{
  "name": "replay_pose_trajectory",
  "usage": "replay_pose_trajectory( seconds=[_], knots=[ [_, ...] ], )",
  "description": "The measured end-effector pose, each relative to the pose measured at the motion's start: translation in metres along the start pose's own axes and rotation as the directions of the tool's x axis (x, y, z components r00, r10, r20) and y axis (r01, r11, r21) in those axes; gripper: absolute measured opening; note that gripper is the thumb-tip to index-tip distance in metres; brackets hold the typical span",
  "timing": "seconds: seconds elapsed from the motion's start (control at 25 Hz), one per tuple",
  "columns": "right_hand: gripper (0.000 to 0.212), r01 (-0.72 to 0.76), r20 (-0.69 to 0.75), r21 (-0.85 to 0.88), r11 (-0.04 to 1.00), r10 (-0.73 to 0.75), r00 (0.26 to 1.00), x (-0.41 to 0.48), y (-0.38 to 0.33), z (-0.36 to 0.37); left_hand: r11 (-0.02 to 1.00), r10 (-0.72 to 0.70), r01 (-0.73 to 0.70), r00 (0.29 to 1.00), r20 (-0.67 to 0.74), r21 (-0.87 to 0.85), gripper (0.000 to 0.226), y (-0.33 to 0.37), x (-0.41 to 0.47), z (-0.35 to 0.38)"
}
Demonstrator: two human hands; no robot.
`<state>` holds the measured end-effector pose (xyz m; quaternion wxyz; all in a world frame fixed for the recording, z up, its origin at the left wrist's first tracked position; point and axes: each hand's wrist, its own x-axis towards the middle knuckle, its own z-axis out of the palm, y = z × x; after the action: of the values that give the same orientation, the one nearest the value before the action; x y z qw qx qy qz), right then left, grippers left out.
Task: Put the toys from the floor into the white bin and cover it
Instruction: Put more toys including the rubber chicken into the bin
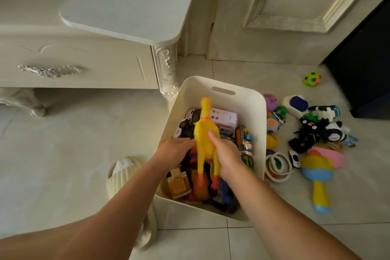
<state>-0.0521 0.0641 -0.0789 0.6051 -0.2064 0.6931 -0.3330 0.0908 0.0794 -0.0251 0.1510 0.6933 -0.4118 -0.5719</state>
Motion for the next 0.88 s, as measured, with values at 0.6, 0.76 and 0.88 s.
replay_pose_trajectory(
  seconds=[0.6,0.76,0.88],
  knots=[
    [0.034,0.056,0.270,-0.104,0.993,-0.026,0.963,0.013,0.020,0.027,0.731,0.558,-0.336,0.795,-0.237,0.594,0.037,-0.014,-0.008,-0.002],
    [0.031,0.033,0.333,-0.104,0.994,0.003,0.943,0.007,0.011,0.021,0.837,0.366,-0.241,0.914,-0.176,0.491,0.040,-0.030,0.002,0.013],
    [0.031,-0.043,0.344,-0.026,0.999,0.050,0.938,0.001,0.012,0.026,0.883,0.258,-0.152,0.947,-0.189,0.443,0.043,-0.039,0.007,0.014]
  ],
)
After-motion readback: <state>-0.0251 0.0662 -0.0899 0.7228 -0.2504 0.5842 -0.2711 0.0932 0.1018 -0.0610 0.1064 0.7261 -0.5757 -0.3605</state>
